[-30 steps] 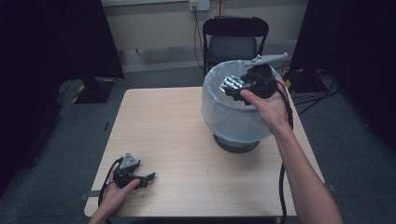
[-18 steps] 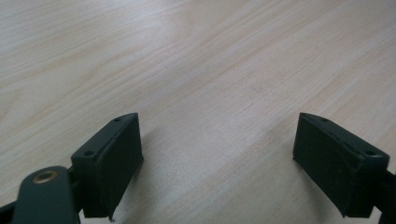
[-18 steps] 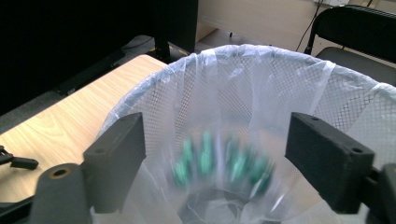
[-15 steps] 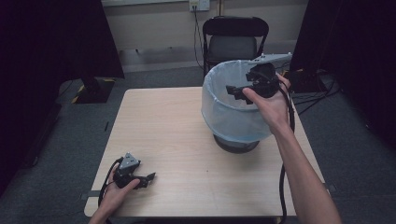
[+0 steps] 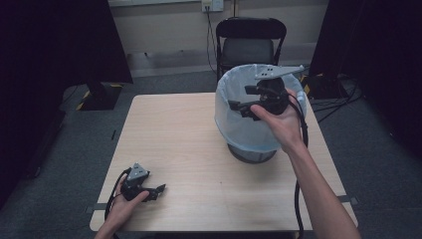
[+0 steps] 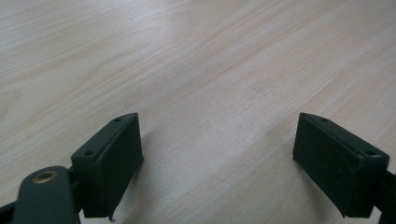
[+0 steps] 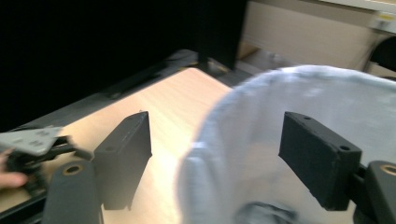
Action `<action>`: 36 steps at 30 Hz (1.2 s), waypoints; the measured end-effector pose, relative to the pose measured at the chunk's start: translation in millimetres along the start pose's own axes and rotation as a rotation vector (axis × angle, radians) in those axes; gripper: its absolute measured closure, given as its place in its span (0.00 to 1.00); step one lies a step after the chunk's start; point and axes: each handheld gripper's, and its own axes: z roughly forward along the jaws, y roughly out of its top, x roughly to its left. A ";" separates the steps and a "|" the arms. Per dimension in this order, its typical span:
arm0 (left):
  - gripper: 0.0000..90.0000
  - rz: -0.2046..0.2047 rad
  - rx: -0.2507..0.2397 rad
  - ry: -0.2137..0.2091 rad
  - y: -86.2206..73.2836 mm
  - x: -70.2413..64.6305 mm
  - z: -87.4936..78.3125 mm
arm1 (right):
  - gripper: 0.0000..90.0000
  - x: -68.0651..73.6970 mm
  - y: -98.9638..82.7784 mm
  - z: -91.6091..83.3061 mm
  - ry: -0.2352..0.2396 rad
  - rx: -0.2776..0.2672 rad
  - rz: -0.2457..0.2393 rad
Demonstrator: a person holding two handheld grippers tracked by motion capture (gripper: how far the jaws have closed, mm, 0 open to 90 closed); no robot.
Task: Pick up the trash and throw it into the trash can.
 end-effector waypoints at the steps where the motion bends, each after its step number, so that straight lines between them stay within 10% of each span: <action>1: 0.17 -0.002 -0.001 0.000 0.0 -0.2 0.1 | 0.24 8.4 -2.4 0.2 0.021 -0.004 -0.011; 16: 0.17 -0.002 -0.001 0.000 0.0 -0.1 0.1 | 0.16 58.0 -14.3 4.2 0.130 -0.016 -0.077; 36: 0.17 0.000 -0.001 0.000 0.0 0.0 0.1 | 0.16 87.5 -98.4 2.3 0.166 0.036 -0.043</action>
